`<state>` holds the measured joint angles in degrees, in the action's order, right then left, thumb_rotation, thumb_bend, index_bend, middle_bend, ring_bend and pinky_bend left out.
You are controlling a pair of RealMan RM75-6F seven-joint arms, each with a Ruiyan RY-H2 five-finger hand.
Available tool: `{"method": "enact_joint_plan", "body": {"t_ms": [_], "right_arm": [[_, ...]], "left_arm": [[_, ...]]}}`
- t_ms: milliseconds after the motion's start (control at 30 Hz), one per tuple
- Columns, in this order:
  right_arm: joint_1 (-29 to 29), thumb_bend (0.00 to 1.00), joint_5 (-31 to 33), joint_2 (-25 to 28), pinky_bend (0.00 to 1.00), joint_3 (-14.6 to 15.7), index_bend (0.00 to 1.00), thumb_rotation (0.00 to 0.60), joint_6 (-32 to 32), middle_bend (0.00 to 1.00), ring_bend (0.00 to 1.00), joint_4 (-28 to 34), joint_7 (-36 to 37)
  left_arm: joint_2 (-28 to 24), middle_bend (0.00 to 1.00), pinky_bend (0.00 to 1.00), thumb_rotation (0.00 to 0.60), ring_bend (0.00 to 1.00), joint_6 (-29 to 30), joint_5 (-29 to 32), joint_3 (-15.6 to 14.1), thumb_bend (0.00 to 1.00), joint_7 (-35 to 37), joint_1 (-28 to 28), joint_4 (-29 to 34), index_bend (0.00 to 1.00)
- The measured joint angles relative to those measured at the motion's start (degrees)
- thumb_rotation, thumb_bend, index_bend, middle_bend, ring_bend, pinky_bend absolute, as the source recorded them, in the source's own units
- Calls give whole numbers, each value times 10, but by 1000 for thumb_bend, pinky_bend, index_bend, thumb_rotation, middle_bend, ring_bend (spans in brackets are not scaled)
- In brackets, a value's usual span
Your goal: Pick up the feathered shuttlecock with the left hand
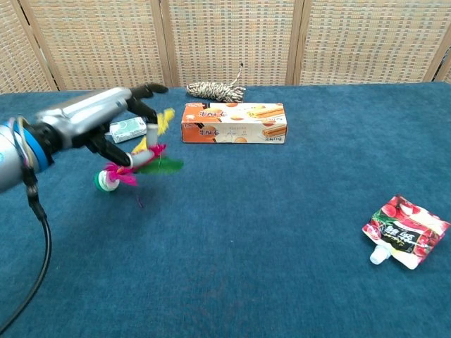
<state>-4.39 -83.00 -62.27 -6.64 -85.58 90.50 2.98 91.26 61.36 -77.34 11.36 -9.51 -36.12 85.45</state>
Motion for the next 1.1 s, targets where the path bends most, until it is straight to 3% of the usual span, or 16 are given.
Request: {"method": "enact_joint_plan", "body": {"t_ms": [233, 367, 700, 900, 967, 1100], "right_arm": [[-1, 0, 1, -1, 0, 1, 0, 600, 3, 0, 0, 1, -4], [-1, 0, 3, -1, 0, 0, 0, 600, 4, 0, 0, 1, -5], [-2, 0, 8, 1, 0, 0, 0, 600, 8, 0, 0, 4, -9], [-2, 0, 7, 1, 0, 1, 0, 600, 9, 0, 0, 5, -8], [-1, 0, 7, 1, 0, 1, 0, 600, 9, 0, 0, 5, -8], [0, 0, 4, 2, 0, 2, 0, 600, 6, 0, 0, 6, -5]], "left_arm": [[-64, 0, 0, 600, 0, 3, 13, 32, 462, 167, 15, 36, 767], [-74, 0, 0, 600, 0, 1, 10, 36, 464, 240, 19, 30, 767], [-49, 0, 0, 600, 0, 6, -27, 4, 467, 285, 20, -32, 761], [-56, 0, 0, 600, 0, 19, -36, -6, 455, 319, 29, -30, 654], [-61, 0, 0, 600, 0, 28, -38, -8, 416, 323, 35, -28, 567], [-79, 0, 0, 600, 0, 40, -36, -15, 14, 319, 46, -22, 24]]}}
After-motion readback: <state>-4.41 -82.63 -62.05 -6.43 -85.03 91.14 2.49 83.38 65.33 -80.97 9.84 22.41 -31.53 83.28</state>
